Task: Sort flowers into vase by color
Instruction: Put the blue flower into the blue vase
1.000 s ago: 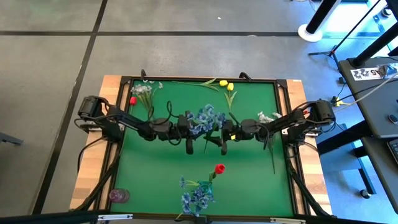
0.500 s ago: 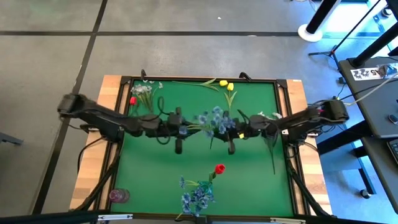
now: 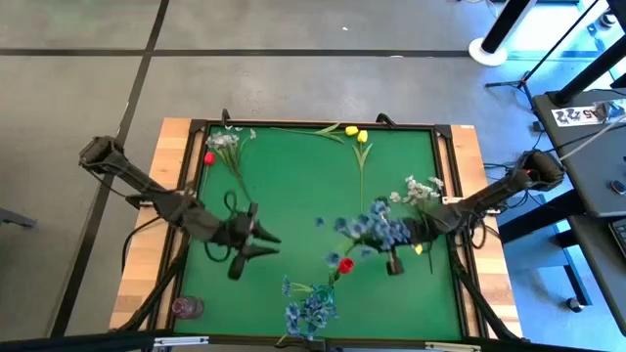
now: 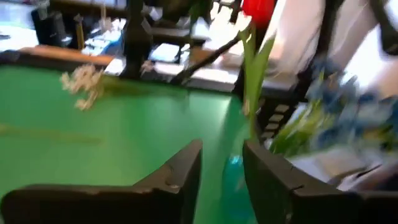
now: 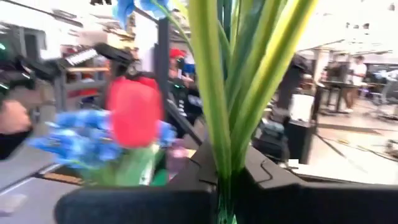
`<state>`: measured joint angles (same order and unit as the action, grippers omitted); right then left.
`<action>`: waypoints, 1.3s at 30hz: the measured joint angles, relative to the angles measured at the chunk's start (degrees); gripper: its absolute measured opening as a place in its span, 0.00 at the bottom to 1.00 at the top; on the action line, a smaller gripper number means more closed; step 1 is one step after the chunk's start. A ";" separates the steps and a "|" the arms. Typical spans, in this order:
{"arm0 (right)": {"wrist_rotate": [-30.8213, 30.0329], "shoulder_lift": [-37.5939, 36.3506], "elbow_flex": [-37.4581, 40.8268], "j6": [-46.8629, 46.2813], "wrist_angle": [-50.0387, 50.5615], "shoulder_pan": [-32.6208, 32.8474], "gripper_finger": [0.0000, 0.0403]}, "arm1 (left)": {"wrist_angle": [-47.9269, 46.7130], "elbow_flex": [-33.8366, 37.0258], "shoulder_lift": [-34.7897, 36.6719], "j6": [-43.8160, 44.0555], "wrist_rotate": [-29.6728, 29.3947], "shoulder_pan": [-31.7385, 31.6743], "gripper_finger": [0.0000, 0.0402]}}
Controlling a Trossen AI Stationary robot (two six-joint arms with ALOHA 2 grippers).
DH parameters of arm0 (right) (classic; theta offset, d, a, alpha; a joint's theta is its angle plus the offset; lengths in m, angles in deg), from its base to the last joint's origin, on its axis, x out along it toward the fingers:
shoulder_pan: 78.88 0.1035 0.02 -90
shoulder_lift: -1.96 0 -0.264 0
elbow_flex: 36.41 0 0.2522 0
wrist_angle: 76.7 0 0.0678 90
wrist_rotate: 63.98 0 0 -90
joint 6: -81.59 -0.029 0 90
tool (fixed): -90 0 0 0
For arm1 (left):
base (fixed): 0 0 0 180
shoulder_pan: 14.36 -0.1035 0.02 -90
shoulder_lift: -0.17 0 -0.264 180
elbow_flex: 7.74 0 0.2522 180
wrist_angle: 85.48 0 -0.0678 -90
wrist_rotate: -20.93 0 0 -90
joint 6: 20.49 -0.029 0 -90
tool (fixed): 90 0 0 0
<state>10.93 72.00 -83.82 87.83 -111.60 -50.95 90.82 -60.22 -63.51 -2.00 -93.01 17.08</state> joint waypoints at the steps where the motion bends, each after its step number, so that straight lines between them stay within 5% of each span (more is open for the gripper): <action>1: -1.26 0.24 0.00 -0.15 -0.48 1.79 0.05 | -0.08 0.59 -0.74 0.98 -2.23 1.64 0.28; 6: -2.72 1.56 0.00 0.95 -4.01 11.22 0.02 | 0.44 2.66 -4.98 5.95 -10.63 6.77 0.28; 12: -2.92 12.92 -3.39 7.98 -16.38 17.50 0.03 | 5.81 4.06 -10.61 8.52 -12.66 6.94 0.28; 19: -4.23 26.14 -15.07 15.46 -16.31 16.74 0.03 | 5.80 4.06 -14.73 12.94 -12.62 5.75 0.28; 25: -9.23 27.67 -16.70 16.59 -16.35 15.65 0.03 | 4.22 4.06 -14.80 14.38 -12.64 5.66 0.28; 31: -7.43 29.05 -16.70 13.21 -17.65 13.63 0.03 | 1.12 4.06 -14.80 15.32 -12.66 5.08 0.28; 39: -7.41 31.50 -16.70 10.79 -15.98 11.69 0.04 | -13.37 4.06 -14.00 24.38 -12.32 0.51 0.28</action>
<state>3.52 103.50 -100.52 98.63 -127.58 -39.26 77.44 -56.15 -77.51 22.37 -105.34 17.59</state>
